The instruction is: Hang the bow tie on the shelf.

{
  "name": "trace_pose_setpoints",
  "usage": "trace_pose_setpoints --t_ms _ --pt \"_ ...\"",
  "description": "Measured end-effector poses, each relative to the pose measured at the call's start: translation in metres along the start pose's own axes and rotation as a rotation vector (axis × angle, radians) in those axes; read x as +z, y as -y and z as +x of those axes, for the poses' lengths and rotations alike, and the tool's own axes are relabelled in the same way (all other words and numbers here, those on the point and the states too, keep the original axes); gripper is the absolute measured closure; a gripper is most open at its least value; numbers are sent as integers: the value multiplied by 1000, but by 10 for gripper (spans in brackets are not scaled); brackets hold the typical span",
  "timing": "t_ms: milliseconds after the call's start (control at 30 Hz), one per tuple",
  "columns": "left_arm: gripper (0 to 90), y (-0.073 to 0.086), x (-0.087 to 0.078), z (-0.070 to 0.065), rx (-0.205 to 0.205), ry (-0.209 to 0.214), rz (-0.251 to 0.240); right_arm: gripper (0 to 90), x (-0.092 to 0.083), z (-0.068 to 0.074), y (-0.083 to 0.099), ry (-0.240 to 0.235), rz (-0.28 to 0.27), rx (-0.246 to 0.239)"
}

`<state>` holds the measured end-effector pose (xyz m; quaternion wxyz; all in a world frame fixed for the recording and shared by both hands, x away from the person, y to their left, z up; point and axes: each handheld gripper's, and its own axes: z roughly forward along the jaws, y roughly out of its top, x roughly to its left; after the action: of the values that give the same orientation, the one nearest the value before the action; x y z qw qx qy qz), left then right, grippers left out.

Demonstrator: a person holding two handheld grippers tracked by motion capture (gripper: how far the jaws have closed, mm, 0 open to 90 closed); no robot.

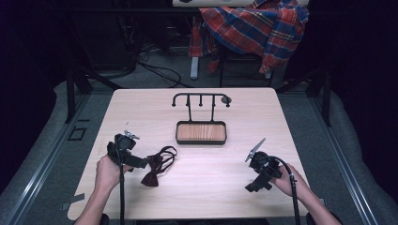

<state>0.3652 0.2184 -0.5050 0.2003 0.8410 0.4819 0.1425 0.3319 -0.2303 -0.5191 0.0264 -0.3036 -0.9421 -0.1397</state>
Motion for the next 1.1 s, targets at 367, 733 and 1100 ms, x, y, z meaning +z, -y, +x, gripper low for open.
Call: trace_pose_setpoints --t_ms 367,733,1100 --pt "2 -13 12 -1 17 26 2 158 1 0 -1 -3 9 -10" --pt "0 -22 18 -2 33 52 -25 158 3 1 -2 -12 17 0" --pt "57 -42 38 -12 92 57 12 158 2 -1 -2 -1 38 -10"
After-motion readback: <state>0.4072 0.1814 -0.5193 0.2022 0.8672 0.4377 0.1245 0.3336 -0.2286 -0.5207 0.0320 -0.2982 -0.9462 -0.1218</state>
